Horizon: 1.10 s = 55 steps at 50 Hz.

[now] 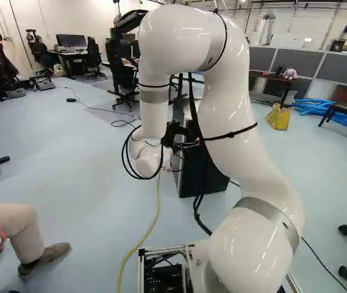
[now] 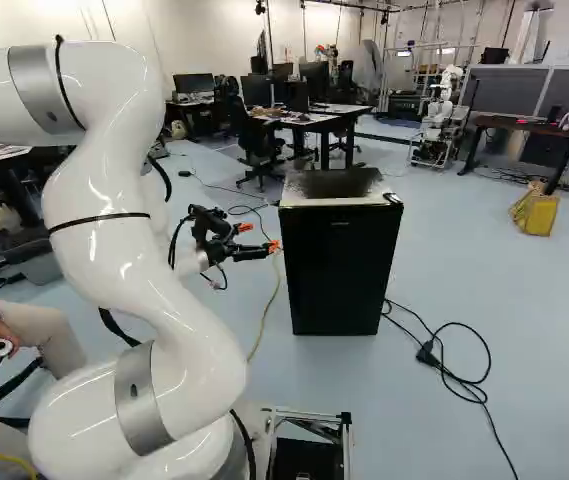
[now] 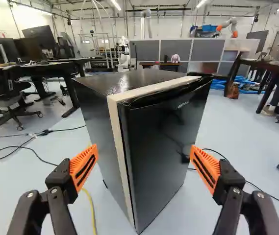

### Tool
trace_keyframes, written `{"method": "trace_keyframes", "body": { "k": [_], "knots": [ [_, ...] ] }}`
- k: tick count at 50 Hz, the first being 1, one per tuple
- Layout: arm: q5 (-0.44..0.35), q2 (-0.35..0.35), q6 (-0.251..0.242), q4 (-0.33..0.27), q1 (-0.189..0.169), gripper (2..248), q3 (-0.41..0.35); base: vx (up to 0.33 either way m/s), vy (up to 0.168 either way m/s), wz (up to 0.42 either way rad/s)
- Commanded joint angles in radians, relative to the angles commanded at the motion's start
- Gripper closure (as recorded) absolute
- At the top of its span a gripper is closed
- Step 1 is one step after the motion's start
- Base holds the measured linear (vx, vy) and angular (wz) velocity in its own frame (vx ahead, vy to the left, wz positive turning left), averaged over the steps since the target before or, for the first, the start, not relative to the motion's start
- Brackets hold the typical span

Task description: Grab a drink from the fridge

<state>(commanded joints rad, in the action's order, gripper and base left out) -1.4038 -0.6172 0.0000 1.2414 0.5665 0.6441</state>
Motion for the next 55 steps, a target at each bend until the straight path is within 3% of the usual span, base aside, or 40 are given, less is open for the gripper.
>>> {"method": "trace_keyframes", "body": {
  "k": [55],
  "knots": [
    [0.0, -0.09, 0.0, 0.0, -0.044, 3, 0.171, 0.0, 0.0, 0.0]
  ]
}}
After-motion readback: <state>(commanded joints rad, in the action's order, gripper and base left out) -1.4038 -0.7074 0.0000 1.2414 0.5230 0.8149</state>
